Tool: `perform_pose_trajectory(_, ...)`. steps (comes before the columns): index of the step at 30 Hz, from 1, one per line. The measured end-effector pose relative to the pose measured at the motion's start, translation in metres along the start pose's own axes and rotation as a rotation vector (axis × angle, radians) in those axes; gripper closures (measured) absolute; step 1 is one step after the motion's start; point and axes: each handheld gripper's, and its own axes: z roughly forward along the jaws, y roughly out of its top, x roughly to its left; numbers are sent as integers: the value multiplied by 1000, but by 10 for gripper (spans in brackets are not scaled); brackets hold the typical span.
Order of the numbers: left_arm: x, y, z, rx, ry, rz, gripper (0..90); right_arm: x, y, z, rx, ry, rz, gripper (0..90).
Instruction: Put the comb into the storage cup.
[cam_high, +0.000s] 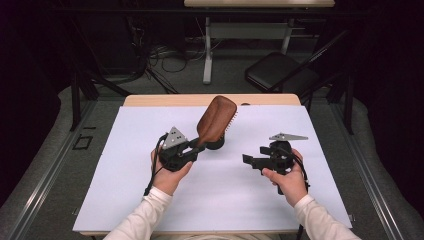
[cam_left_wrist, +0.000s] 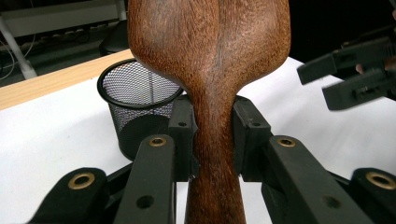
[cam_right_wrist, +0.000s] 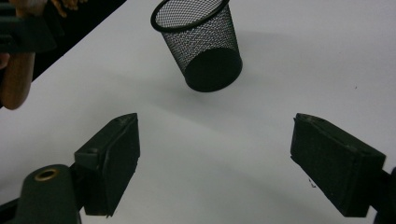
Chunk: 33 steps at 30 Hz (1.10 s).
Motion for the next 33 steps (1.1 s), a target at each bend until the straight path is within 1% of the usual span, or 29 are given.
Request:
perform_pose_trajectory(4,1,-1,0,-2,3,-1,723,1,14,3,4,21,32,159)
perform_pose_trajectory(9,3,0,-2,-10,6,-7,723,1,28,7,7,27,48,159)
perform_pose_trajectory(13,4,0,-2,-12,8,-9,723,3,38,9,-1,43,70,158)
perform_pose_trajectory(17,4,-1,-2,-14,7,-10,723,6,50,11,-19,62,81,157)
perform_pose_trajectory(21,5,-2,-2,-15,10,-10,723,10,62,12,-17,86,84,153)
perform_pose_trajectory(23,5,-2,-1,-15,12,-11,723,13,67,12,-15,87,79,147)
perform_pose_trajectory(24,5,-3,-1,-16,11,-11,723,14,70,12,-17,87,81,146)
perform_pose_trajectory(26,5,-3,-1,-15,12,-11,723,15,74,13,-21,106,80,146)
perform_pose_trajectory(30,5,-3,0,-14,12,-13,723,17,80,15,-30,134,102,146)
perform_pose_trajectory(33,5,-3,1,-14,11,-10,723,18,82,16,-30,141,115,146)
